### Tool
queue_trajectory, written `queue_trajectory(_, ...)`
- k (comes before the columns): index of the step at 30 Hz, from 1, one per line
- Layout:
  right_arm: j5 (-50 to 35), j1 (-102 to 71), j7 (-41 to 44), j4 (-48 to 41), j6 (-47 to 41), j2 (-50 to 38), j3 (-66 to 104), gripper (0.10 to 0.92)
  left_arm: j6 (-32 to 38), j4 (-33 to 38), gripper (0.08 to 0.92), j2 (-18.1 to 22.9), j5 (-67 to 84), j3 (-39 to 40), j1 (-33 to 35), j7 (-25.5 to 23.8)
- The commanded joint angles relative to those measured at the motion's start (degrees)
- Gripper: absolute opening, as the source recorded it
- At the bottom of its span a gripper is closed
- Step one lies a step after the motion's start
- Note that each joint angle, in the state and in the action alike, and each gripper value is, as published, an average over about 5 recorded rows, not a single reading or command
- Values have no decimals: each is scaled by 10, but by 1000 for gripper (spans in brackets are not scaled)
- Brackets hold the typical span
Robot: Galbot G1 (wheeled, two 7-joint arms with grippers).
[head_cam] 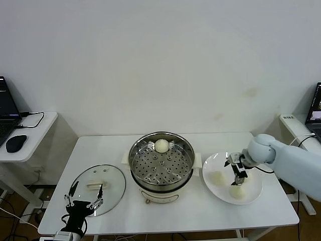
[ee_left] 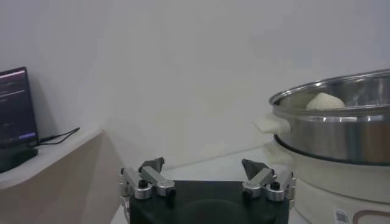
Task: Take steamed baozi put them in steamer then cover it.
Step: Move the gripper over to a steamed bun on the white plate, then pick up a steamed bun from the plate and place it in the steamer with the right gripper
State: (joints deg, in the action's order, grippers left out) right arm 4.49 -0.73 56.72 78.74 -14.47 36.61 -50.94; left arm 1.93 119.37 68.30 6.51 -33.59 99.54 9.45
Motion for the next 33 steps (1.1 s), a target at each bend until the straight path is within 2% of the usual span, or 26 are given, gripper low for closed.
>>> queue_trajectory(1,8,-30,-5,-32,0,35,20,821,1,-1,823,0,0,-1,0,0)
queue_trajectory(10,24,-41,-10,-57,-1,60,32,749,1,-3,823,1,0,-2,-3,1)
queue_trajectory(21,20,-21,1,-51,-8,55,30,586,1,-3,823,2,1,-3,-2,1)
queue_trajectory(33,-62,133,43,23,-29,-37,-12,574,0,0,823,-2,4,-2,-7,1)
